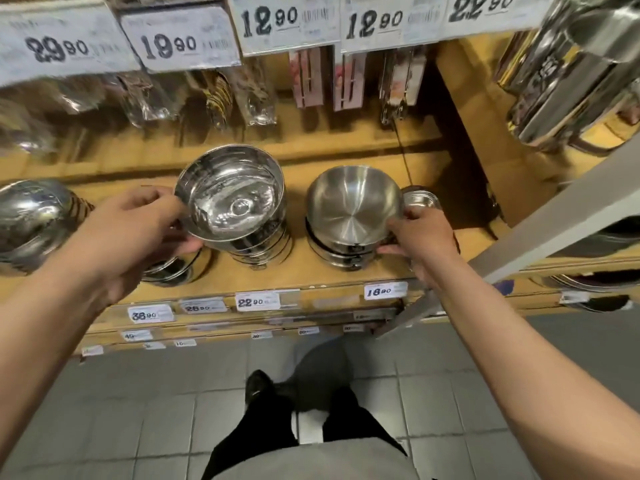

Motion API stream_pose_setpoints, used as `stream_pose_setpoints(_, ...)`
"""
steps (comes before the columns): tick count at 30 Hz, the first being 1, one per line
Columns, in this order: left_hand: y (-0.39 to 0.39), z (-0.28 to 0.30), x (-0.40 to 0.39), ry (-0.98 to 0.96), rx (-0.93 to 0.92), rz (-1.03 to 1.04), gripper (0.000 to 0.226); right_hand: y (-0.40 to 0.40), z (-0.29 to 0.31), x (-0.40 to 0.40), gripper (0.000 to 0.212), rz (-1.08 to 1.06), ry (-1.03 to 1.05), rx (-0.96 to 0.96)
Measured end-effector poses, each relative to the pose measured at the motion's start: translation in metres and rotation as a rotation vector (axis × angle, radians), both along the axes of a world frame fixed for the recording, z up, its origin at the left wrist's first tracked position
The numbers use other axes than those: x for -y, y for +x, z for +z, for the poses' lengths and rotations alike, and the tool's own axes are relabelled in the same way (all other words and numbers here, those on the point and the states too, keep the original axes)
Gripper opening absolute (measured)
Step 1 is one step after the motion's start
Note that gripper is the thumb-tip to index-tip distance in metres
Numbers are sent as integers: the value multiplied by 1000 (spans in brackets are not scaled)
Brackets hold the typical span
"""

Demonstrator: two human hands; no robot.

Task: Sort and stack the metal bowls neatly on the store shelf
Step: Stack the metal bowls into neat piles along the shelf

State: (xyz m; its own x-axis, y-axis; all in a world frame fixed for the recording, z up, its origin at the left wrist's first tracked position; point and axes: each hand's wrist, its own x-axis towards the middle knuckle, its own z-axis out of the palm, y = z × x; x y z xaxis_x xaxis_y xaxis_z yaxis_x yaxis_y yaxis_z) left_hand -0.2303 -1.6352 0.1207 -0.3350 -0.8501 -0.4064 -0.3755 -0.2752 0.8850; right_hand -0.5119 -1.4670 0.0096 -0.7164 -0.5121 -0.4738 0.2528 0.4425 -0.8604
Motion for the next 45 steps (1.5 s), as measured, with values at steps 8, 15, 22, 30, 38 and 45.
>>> stream_pose_setpoints(8,13,-4,-13,-24,8,71,15,1,-3,8,17,17,-12,-13)
stream_pose_setpoints(15,26,-2,-17,-22,12,64,32,-6,-5,9,10,51,72,-170)
stream_pose_setpoints(22,28,2,-13,-23,5,104,22,-5,-9,8,8,47,35,-168)
stream_pose_setpoints(30,28,2,-11,-7,25,110,18,2,-6,5,19,60,55,-136)
stream_pose_setpoints(38,26,20,16,29,-24,113,14,23,66,14,37,106,98,-441)
stream_pose_setpoints(45,4,10,39,71,-78,-25,15,91,102,67,28,419,-180,-61)
